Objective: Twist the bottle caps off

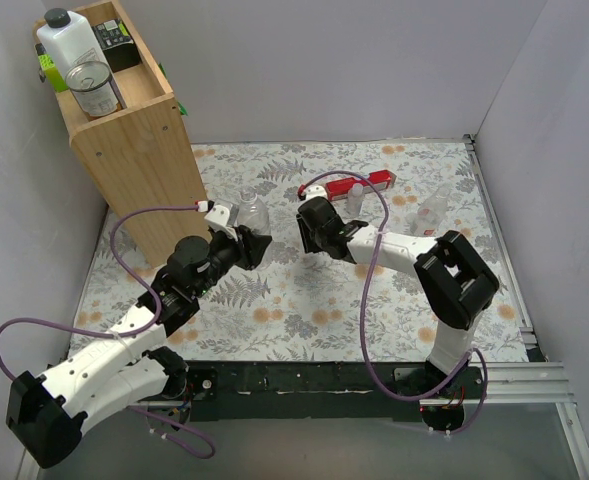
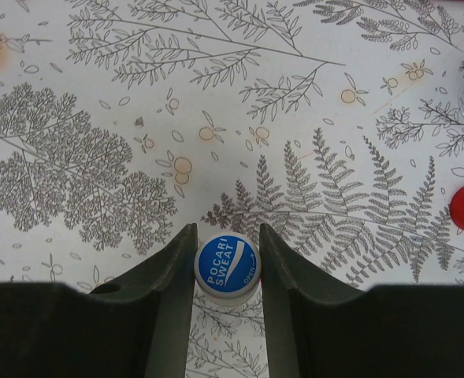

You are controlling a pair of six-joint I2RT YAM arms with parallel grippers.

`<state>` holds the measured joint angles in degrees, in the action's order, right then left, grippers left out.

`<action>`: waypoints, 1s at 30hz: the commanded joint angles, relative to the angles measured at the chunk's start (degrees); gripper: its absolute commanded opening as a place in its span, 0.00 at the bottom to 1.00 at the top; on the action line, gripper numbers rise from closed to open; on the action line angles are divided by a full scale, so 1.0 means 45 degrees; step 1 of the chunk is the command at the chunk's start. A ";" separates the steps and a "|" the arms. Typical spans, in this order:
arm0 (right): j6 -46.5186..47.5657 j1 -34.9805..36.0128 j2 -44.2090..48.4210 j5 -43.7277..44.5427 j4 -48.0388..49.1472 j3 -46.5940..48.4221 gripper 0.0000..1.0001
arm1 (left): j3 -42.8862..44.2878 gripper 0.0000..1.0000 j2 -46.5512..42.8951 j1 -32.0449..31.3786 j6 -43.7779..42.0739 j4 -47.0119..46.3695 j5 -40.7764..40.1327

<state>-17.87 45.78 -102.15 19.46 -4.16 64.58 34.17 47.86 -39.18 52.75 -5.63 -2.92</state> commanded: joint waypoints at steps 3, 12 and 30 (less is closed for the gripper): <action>-0.0034 -0.0212 -0.1303 0.0967 0.0476 0.1293 0.20 | 0.0082 0.06 0.0166 -0.0005 0.0035 -0.0234 0.0434; -0.0267 -0.0544 -0.2398 0.1788 0.0144 0.1764 0.29 | 0.0101 0.06 0.0518 -0.0005 0.0055 -0.0292 0.0629; 0.0220 -0.0857 -0.1346 0.0307 0.0769 0.1705 0.68 | 0.0082 0.06 0.0909 -0.0005 -0.0043 -0.0468 0.1507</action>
<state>-18.46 42.33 -112.60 24.01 -2.85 70.43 34.17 52.53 -39.18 52.93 -6.09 2.42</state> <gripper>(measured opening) 0.686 0.353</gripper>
